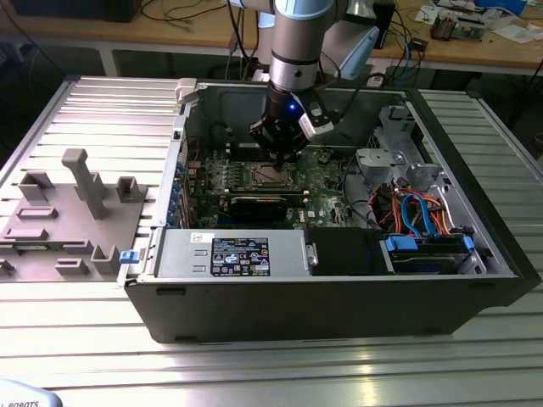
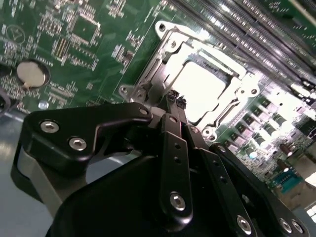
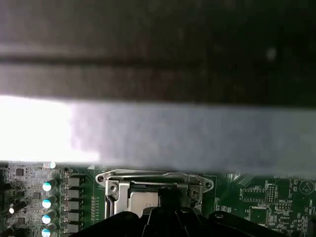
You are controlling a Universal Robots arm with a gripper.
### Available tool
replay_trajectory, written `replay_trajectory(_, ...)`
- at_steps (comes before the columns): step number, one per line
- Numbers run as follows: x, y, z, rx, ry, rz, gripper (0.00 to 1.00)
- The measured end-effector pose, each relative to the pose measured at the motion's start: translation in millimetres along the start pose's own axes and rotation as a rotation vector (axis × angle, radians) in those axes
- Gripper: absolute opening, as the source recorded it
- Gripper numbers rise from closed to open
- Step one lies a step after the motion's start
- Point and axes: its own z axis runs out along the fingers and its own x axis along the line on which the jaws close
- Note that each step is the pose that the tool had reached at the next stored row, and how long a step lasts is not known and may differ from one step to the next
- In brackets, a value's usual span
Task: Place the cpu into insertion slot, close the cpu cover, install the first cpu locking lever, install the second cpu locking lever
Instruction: 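Install the first cpu locking lever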
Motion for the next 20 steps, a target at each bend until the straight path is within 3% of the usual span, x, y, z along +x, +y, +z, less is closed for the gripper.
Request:
replay_trajectory(6, 0.5, -16.0, 0.8, -0.0004, 0.0006, 0.011, 0.11)
replay_trajectory(10, 0.7, -20.3, 0.3, -0.0004, 0.0009, 0.015, 0.11)
replay_trajectory(13, 0.9, -20.6, -5.9, -0.0005, 0.0008, 0.016, 0.11)
replay_trajectory(18, 1.5, -21.4, -22.4, -0.0005, 0.0009, 0.017, 0.11)
replay_trajectory(20, 1.6, -21.5, -24.4, -0.0005, 0.0009, 0.017, 0.11)
